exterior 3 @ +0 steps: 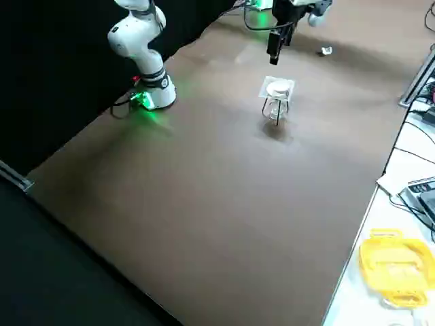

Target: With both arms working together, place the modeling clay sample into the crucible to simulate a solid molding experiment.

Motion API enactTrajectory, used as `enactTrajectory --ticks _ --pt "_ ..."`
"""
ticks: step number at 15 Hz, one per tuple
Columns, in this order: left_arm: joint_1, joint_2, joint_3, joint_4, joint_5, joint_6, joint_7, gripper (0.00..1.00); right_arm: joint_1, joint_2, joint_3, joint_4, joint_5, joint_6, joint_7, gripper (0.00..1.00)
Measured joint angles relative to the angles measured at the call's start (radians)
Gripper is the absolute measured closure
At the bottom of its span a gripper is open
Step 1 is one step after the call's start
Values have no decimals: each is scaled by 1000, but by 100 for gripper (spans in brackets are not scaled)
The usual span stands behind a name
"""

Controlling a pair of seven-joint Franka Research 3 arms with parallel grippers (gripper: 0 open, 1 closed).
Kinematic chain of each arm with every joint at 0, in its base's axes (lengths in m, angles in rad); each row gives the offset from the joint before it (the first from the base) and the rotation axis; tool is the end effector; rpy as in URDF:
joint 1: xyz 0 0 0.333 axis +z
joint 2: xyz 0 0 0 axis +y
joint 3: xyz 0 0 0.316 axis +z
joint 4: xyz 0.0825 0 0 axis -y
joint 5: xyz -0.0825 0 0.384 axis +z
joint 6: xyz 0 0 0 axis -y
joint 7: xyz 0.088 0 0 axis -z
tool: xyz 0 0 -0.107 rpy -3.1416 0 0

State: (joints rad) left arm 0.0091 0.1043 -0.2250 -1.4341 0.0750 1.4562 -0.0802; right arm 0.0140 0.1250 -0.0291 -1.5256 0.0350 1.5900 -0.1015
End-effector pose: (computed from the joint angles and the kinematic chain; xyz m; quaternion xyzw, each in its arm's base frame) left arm 0.5643 -0.1073 0.6213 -0.9968 0.0648 0.0356 0.0313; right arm 0.5920 -0.0042 0.5758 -0.9985 -0.0424 0.0293 0.0174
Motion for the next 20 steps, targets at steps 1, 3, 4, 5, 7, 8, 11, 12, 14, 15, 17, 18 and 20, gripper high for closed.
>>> enactTrajectory --ticks 1,3,4,5,7,8,11,12,14,15,17,18,20 --pt "0 0 -1 -1 0 0 -1 0 -10 -2 0 -10 15 7 0 0" --pt "1 0 -1 -2 0 0 -1 0 -24 -18 0 -24 35 10 -5 0" --pt "2 0 0 -2 0 0 -1 0 -26 -34 0 -28 41 5 -14 0" --pt "2 0 0 -2 0 0 -1 0 -26 -55 0 -34 45 -3 -22 0" --pt "-3 2 -1 -5 0 0 -10 0 -26 -99 4 -53 50 -9 -29 0" --pt "-7 7 -3 -8 0 3 -32 0 -26 -116 8 -62 49 -9 -31 0" --pt "-68 111 -24 -27 -10 49 -175 0 -18 -147 18 -79 49 -33 -30 0" --pt "-113 160 -26 -31 -10 105 -266 0 -18 -149 19 -82 49 -33 -30 0" --pt "-190 266 -32 -34 -10 227 -435 0 -15 -149 20 -87 49 -34 -29 0" --pt "-220 315 -34 -34 -10 289 -489 0 -11 -149 21 -90 49 -34 -24 0" --pt "-265 403 -36 -33 -10 404 -554 0 8 -142 22 -97 49 -33 2 0" --pt "-282 442 -36 -34 -10 461 -579 0 18 -133 23 -102 50 -34 13 0" --pt "-321 515 -32 -34 -10 548 -603 0 26 -99 23 -110 58 -26 21 0"
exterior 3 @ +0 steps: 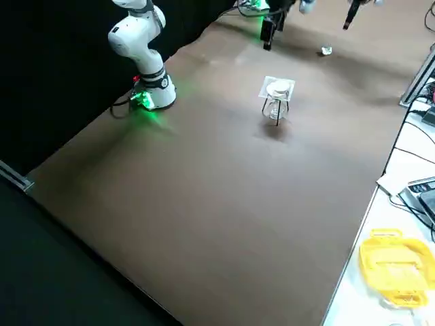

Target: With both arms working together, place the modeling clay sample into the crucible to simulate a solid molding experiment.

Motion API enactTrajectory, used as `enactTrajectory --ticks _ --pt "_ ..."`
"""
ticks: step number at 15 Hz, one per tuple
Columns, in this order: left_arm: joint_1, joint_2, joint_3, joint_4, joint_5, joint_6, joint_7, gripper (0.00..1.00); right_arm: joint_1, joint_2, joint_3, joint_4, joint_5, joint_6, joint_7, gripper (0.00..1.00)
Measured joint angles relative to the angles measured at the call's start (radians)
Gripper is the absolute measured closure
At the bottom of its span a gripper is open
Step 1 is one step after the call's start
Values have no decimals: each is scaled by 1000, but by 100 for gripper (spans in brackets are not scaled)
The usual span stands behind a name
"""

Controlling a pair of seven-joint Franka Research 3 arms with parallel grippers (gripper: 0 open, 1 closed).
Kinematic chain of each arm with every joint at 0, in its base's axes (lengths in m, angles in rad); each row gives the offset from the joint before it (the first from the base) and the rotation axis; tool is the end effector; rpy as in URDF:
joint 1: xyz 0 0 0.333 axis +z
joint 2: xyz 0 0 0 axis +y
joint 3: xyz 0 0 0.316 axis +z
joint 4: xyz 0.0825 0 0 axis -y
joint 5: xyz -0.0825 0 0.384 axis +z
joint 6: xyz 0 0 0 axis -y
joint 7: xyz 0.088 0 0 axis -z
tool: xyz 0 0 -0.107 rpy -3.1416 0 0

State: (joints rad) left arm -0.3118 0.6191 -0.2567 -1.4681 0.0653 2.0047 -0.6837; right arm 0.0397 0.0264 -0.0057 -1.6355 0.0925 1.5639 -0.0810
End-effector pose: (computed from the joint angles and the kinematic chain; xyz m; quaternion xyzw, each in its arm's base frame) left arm 0.6116 -0.3495 0.3214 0.9965 0.0633 -0.0519 0.0186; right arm 0.5572 0.0289 0.5793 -0.9962 -0.0554 0.0478 0.0473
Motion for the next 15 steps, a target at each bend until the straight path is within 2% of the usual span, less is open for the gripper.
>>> enactTrajectory --ticks 5,8,10,11,14,15 --pt "-33 123 27 2 6 171 -3 0 3 113 0 -3 34 44 0 0" --pt "-57 161 55 3 72 199 -1 0 18 207 0 -7 70 82 0 0" --pt "-67 165 60 4 78 200 -3 0 35 268 1 -9 121 97 0 2" --pt "-68 165 60 5 78 200 -4 0 45 292 1 -9 138 100 0 7" --pt "-71 165 60 3 78 198 -18 0 80 339 2 -13 152 100 0 37" --pt "-78 168 60 -8 78 196 -35 0 98 366 2 -20 158 102 1 57"
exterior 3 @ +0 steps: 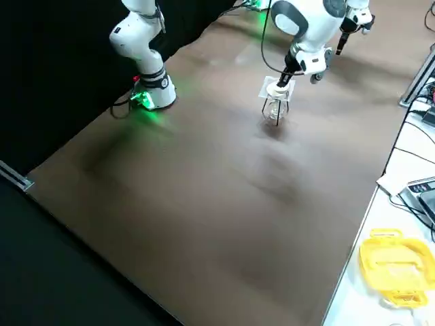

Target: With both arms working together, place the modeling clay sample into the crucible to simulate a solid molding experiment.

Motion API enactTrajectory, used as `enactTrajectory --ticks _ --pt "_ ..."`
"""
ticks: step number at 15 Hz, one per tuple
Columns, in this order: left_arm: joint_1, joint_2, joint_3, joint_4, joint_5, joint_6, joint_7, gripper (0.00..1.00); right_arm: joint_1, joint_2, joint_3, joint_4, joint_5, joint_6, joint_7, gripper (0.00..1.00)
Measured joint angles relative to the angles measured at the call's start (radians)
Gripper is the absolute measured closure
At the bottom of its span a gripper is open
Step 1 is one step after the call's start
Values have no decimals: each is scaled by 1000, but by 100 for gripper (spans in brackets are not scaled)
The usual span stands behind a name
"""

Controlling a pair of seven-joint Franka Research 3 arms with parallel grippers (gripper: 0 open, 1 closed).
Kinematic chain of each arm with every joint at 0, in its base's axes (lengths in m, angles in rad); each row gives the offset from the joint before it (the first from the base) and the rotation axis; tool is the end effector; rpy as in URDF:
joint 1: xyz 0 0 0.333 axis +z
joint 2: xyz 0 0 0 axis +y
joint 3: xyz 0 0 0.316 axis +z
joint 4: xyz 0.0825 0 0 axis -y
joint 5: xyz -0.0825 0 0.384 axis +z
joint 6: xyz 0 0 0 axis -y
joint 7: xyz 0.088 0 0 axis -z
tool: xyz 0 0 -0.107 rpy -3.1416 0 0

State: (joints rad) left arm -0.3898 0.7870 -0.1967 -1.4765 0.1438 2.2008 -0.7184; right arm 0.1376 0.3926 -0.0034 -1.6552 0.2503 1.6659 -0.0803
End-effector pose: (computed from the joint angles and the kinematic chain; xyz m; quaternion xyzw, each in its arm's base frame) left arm 0.6091 -0.3704 0.2113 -0.9985 -0.0488 0.0262 0.0035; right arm 0.6105 0.1072 0.3610 -0.9724 -0.0693 0.1914 0.1140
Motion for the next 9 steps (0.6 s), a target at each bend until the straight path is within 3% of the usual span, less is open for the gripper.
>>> enactTrajectory --ticks 4,9 --pt "-14 5 0 -13 0 -1 -47 0 2 32 -3 -45 120 28 0 64" --pt "-15 6 2 -28 0 -3 -48 1 -4 34 -7 -56 137 31 0 67"
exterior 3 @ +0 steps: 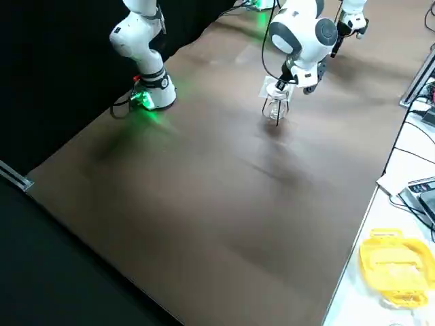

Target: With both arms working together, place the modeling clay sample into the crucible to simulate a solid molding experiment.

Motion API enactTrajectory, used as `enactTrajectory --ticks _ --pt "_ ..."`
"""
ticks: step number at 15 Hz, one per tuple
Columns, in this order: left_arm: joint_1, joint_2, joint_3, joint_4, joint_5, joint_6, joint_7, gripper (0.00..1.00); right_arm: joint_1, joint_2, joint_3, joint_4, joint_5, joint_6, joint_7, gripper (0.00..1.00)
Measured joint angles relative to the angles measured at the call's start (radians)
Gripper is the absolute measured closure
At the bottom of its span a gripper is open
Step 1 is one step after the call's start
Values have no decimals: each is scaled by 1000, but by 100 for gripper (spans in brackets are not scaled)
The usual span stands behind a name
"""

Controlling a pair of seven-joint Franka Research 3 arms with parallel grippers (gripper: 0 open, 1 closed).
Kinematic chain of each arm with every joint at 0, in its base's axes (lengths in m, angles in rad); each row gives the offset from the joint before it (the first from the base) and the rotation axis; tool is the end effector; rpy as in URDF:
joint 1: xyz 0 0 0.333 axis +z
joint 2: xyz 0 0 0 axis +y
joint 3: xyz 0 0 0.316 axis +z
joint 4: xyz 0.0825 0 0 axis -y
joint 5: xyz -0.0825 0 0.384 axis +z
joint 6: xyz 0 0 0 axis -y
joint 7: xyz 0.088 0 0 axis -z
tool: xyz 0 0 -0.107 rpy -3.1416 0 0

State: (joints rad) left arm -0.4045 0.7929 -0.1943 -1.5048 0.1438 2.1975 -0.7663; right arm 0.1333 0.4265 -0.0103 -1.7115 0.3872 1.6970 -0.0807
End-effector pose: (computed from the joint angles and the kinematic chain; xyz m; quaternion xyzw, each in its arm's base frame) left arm 0.5953 -0.3747 0.1948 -0.9970 -0.0644 0.0410 0.0156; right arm 0.6026 0.1112 0.3213 -0.9597 -0.0324 0.2183 0.1742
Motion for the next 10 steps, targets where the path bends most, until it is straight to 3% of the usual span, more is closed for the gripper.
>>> enactTrajectory --ticks 4,5,10 --pt "-2 12 0 -4 0 0 0 4 2 1 0 -4 -3 0 0 70" --pt "-3 15 0 -4 0 -5 0 16 2 2 0 -7 -12 0 0 70" --pt "-9 16 0 -3 0 -47 0 31 1 16 -1 -14 -28 0 -1 72"
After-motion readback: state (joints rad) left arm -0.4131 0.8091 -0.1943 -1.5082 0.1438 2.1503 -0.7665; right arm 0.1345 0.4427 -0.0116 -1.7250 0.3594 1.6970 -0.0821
